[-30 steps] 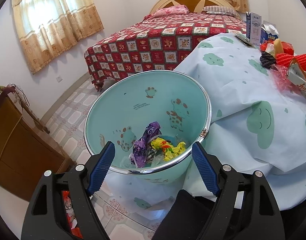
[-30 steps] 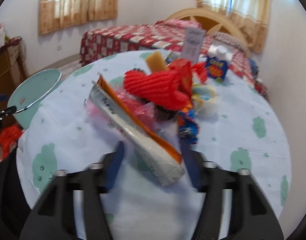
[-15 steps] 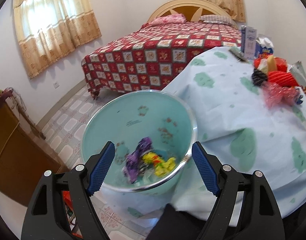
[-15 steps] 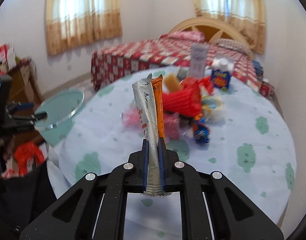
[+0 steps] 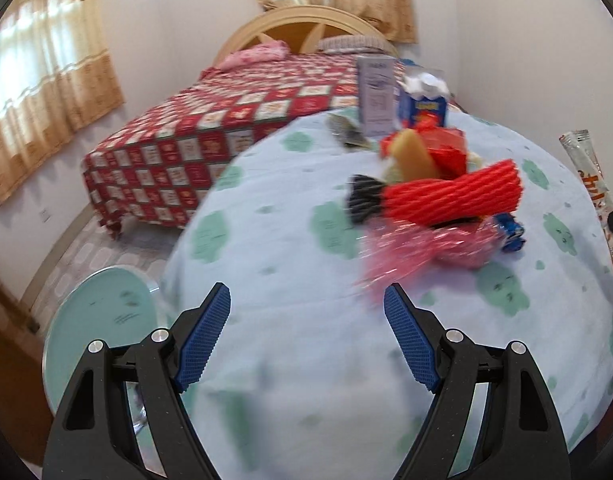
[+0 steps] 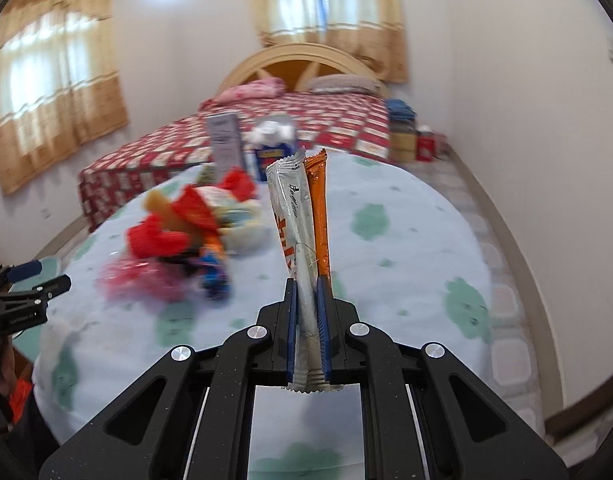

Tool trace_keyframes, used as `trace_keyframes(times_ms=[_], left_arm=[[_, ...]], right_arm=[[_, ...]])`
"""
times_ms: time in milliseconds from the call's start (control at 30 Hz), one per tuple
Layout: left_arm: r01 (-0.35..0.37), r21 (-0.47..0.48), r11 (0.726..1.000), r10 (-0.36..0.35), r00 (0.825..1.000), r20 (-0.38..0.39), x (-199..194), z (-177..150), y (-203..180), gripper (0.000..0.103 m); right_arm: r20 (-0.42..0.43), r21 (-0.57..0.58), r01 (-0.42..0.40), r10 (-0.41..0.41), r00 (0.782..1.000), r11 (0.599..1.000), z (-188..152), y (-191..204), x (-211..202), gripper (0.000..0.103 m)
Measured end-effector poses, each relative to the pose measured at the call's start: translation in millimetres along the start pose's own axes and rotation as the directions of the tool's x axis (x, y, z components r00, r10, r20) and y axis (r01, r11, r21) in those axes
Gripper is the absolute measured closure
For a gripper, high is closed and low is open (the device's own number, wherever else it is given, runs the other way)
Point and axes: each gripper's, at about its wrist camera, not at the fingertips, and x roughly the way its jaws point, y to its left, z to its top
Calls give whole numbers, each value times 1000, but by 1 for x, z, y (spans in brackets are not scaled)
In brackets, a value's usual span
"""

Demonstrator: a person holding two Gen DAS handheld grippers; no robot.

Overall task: Collect trash
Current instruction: 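Grasp the pink plastic bag with the left tool and lift it, then carry the pink bag over the teal bin with the left tool while the right tool carries the wrapper there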

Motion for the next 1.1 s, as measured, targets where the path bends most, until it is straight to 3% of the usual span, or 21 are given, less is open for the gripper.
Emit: trace_keyframes(times_ms=[133,233,333,433,667,1100], left_arm=[[39,19,999,-38,999,-35,18,7,-19,27],[76,34,997,-73,995,-74,29,7,-28,44],[129,39,991,-123,985,-124,37,5,-33,95],[127,54,990,-121,987,-109,30,3,-33,100],[119,39,992,-117,992,-51,-9,2,-1,101],[-38,-90,995,37,999,-11,-51,-13,95,101]], right_arm=[[-4,25,-16,16,1000,1000,-1,-6,6,93],[-1,30,-35,35,999,999,-2,-4,8,93],[7,24,-54,54,999,998,-1,2,6,93],[17,11,-68,68,998,998,-2,9,0,92],[42,-8,-89,89,995,996,2,22,-11,92],[33,-97,-192,196,980,976,15,91,-5,92]])
